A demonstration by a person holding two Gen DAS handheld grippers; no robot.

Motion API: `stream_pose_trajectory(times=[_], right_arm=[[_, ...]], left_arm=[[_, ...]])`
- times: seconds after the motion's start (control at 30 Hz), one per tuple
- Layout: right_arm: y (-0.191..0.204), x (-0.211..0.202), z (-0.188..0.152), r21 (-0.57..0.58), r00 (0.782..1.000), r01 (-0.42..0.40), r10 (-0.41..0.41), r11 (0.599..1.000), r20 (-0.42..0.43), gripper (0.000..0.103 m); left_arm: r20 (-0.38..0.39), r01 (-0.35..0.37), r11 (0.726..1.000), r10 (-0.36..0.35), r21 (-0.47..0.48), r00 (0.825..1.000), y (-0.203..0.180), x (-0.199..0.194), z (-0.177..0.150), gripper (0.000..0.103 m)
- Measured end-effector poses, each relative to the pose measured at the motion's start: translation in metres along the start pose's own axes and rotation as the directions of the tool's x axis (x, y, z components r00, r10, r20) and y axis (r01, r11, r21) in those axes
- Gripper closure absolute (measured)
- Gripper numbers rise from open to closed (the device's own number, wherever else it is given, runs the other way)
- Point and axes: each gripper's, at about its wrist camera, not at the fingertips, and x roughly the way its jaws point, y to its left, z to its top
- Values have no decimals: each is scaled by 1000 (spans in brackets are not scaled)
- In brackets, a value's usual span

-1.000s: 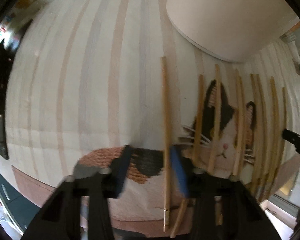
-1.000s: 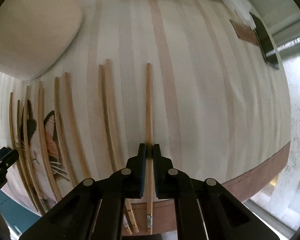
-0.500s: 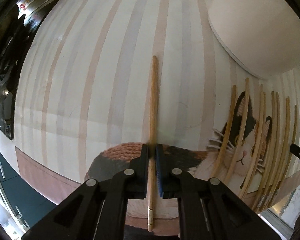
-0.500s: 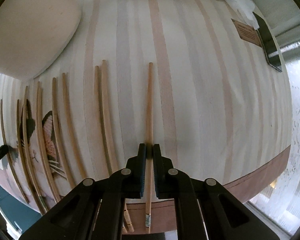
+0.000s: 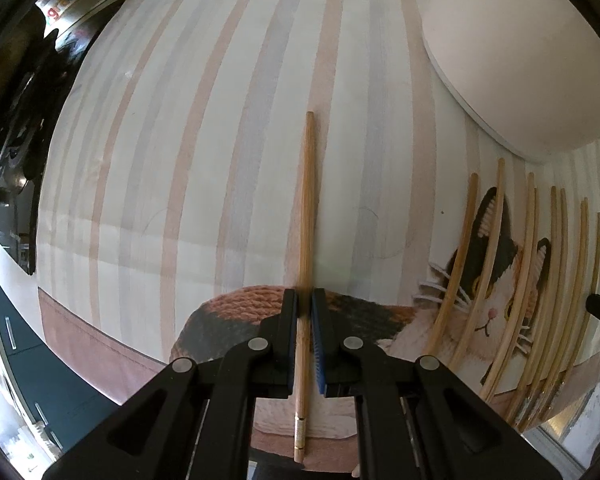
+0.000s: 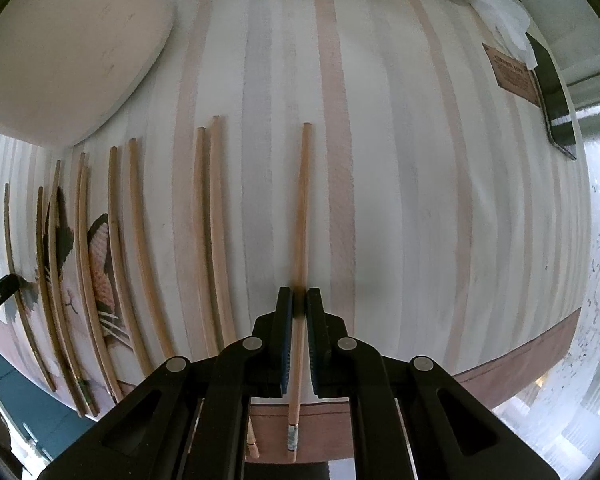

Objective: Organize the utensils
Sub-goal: 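Grasp one wooden chopstick with the left gripper while the right gripper grasps another, then carry both chopsticks up and drop them into the pink holder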

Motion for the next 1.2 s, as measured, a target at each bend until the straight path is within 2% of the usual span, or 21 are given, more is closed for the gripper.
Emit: stream_pose_trajectory(times=[0.2,0.33,0.53,0.7,0.83,0.97,1.07,1.1,1.13,1.2], right_arm=[[15,-4,-4,-33,999,30,-30,999,20,94],[14,-8,-10,-12,999,20,-20,1000,39,96],[5,-33,-17,38,993,-30,25,999,114,96],[-3,-78,-18,59,974,-64,49,996,223,96],[-13,-113,-20,77,951,-110,82,991,299,96],[-17,-152,-20,78,917,-160,118,984,382,96],[-16,-187,-15,61,880,-203,155,977,449,96],[-15,-207,-14,47,859,-222,173,974,481,96],[-11,-216,-11,37,847,-231,182,972,499,96],[-7,-252,-6,4,805,-266,220,964,551,96]], left_arm=[[18,-20,1000,21,-23,1000,-4,-12,-16,98],[44,-23,999,25,-31,999,-2,-26,-22,99],[154,-6,998,15,-56,988,7,-75,-23,99],[275,14,998,5,-66,961,12,-125,-20,99],[357,62,995,-32,-73,934,15,-167,-16,99],[447,123,990,-80,-68,891,13,-215,-8,98],[511,181,982,-127,-58,850,10,-258,-1,99],[534,204,977,-145,-53,833,10,-274,1,99],[555,226,973,-161,-49,816,11,-289,4,99],[584,261,965,-192,-35,788,6,-312,12,98]])
